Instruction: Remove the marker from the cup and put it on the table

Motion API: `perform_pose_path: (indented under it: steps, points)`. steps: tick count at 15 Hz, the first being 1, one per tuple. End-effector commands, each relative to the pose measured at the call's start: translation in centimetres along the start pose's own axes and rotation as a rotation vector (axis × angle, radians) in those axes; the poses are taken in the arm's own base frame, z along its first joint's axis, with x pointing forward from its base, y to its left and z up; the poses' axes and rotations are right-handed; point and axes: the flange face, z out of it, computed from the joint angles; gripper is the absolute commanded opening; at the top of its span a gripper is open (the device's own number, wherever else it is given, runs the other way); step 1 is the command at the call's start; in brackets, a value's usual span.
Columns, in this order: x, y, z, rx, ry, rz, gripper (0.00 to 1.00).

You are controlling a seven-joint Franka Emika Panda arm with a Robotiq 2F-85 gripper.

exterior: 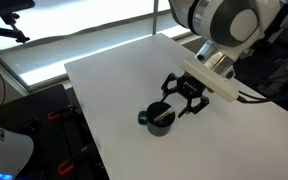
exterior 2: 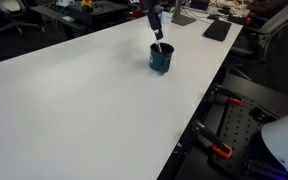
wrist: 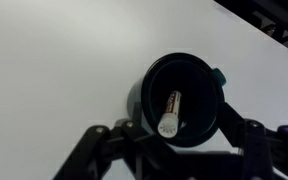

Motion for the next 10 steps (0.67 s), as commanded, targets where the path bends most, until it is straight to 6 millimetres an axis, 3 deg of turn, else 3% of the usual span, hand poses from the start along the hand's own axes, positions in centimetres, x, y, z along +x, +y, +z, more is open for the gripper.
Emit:
perform_pose_path:
  steps: [1,5,6,7,10]
  points:
    - [-0.26,-0.44,0.01,-0.005,0.004,-0.029,0.49]
    - [-0.23,-0.49,-0.01,-0.005,0.005,-0.030,0.17]
    - [-0.22,-0.51,0.01,-0.004,0.005,-0.030,0.19]
    - [-0.21,-0.50,0.04,-0.003,0.005,-0.030,0.41]
    - [-0.14,-0.51,0.14,-0.003,0.003,-0.030,0.51]
